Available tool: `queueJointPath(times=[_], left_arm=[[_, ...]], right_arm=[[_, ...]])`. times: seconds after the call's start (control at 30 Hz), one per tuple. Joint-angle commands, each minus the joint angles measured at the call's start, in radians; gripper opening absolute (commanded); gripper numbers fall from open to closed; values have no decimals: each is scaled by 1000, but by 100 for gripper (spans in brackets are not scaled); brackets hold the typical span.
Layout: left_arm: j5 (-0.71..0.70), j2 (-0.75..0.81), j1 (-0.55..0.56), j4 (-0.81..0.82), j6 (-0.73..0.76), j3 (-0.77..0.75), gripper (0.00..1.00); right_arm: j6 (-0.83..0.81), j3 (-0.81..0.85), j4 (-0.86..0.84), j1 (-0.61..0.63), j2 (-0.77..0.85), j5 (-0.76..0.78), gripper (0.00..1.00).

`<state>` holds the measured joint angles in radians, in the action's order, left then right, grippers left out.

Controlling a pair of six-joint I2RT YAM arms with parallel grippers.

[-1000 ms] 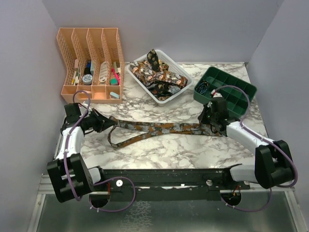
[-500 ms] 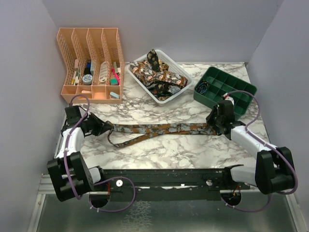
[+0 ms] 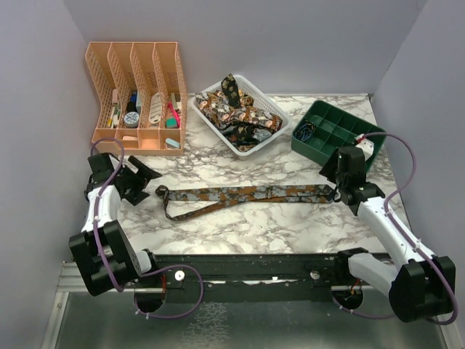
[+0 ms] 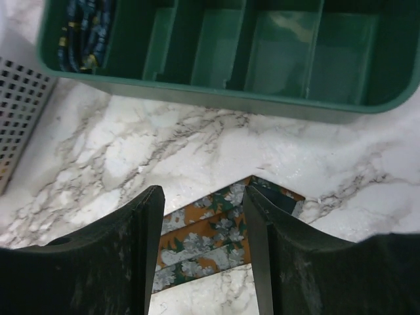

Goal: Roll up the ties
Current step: Flatten out the tie at the center of the board.

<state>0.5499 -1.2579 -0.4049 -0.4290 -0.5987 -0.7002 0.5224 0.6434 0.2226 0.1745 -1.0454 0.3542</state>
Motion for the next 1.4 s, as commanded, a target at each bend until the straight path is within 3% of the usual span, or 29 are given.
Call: queueJointPath(times=[0.0, 0.13, 0.2, 0.37, 0.53, 0.63, 0.77, 0.87, 1.0, 1.2, 1.3, 1.37], left_arm=[[-145, 44, -9, -77, 61, -65, 93], [-130, 64, -9, -114, 98, -77, 99], [-130, 64, -7, -149, 124, -85, 99], [-131, 84, 34, -204, 128, -66, 97], [-223, 34, 217, -231, 79, -77, 93], [-273, 5, 297, -246, 69, -101, 88], [-368, -5, 302, -273, 112, -119, 86], [-346, -56, 304, -271, 132, -138, 74], [-372, -113, 320, -255, 162, -183, 69], [-299, -179, 336, -216, 196, -238, 52], [-287, -218, 338, -214, 202, -240, 39], [-287, -231, 339, -215, 210, -240, 36]], right_arm=[[-81, 34, -15, -7, 36, -171, 57], [-142, 3, -230, -3, -17, -681, 57], [-103, 2, -341, 49, -83, -797, 57], [-360, 74, -437, 421, -243, -640, 57], [-388, 192, -487, 575, -442, -569, 58], [-417, 245, -464, 616, -507, -580, 58], [-391, 248, -475, 626, -522, -591, 58], [-375, 236, -480, 625, -526, -604, 58], [-383, 251, -428, 625, -542, -617, 58], [-398, 268, -365, 626, -557, -585, 57], [-394, 269, -357, 625, -562, -574, 57], [-387, 274, -351, 626, -566, -570, 57]])
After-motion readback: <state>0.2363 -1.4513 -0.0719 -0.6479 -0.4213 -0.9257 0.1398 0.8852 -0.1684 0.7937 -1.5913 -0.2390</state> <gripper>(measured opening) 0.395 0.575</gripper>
